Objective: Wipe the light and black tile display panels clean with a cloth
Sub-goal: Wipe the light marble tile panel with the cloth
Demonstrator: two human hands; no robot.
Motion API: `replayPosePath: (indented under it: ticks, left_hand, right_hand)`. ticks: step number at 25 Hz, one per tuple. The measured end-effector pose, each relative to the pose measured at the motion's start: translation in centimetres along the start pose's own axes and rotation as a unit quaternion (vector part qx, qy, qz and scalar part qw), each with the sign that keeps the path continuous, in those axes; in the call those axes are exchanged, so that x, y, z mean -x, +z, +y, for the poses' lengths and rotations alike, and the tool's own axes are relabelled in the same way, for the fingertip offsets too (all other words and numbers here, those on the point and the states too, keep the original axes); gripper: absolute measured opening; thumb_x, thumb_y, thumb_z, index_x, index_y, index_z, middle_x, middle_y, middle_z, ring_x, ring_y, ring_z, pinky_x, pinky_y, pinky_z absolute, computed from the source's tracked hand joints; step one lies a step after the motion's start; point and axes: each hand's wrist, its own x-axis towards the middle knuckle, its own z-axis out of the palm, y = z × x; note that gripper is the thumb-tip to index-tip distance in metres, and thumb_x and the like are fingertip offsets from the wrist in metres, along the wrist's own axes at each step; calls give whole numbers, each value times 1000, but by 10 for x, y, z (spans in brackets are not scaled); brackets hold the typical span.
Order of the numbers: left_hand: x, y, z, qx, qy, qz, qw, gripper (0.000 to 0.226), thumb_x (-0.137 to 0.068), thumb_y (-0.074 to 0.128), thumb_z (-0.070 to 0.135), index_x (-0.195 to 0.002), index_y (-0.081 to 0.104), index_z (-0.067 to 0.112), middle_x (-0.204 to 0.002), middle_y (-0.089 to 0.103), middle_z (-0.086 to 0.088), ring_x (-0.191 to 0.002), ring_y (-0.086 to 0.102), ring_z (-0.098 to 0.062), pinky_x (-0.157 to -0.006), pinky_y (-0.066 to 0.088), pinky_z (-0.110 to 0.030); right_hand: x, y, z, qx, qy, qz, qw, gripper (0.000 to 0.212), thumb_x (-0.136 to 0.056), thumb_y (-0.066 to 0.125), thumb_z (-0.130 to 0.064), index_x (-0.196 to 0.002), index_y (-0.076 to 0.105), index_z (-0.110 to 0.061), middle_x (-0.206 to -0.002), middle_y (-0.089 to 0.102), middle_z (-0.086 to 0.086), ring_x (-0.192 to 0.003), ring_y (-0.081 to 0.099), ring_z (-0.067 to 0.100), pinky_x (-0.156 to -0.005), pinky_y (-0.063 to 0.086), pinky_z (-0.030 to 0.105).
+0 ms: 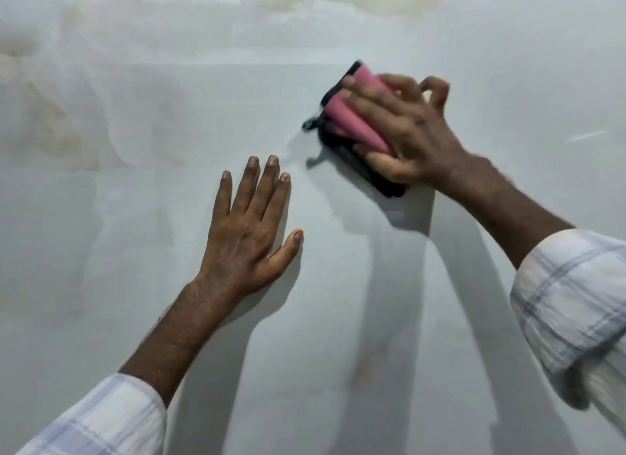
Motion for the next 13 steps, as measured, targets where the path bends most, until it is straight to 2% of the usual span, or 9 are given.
replayPosePath:
  ticks: [2, 3, 8, 10, 13]
  left_hand:
    - [5, 0, 1, 0, -2, 2, 1000, 75, -103, 41, 48, -161, 31, 0, -170, 21, -22, -158, 17, -42, -124, 16, -67]
    - [6, 0, 1, 1, -3, 1, 1000, 75, -104, 41, 48, -161, 31, 0, -170, 21, -22, -158, 17, -42, -124, 16, -67]
    - [6, 1, 2, 0, -5, -3, 1000, 76, -103, 42, 48, -161, 30, 0, -170, 21, -22, -158, 17, -42, -124, 16, -67]
    - [7, 2, 2, -1, -7, 0, 1000, 77, -103, 43, 48, -161, 30, 0, -170, 21, -22, -158, 17, -42, -125, 16, -67]
    - [7, 2, 3, 3, -9, 2, 1000, 76, -103, 44, 48, -161, 30, 1, -170, 21, -22, -158, 17, -42, -125, 15, -66]
  right_hand:
    - [1, 1, 5, 0, 96, 18, 995, 69, -95, 48, -49, -158, 35, -26, -166, 31, -9, -141, 41, 32, -94, 22, 48]
    - [2, 3, 3, 9, 105, 14, 994, 68, -96, 46, -49, -158, 35, -25, -167, 30, -8, -141, 40, 34, -95, 22, 47]
    - [-5, -16, 6, 7, 67, -68, 995, 74, -94, 39, -46, -162, 22, -23, -170, 19, -6, -148, 27, 35, -93, 13, 43]
    - [-8, -24, 1, -19, 70, -100, 992, 76, -93, 43, -37, -163, 18, -19, -171, 15, -2, -151, 18, 38, -101, 8, 43]
    - [-14, -27, -23, -42, 122, -164, 978, 85, -92, 52, -16, -164, 6, -20, -173, -3, -5, -155, 2, 37, -110, 13, 62]
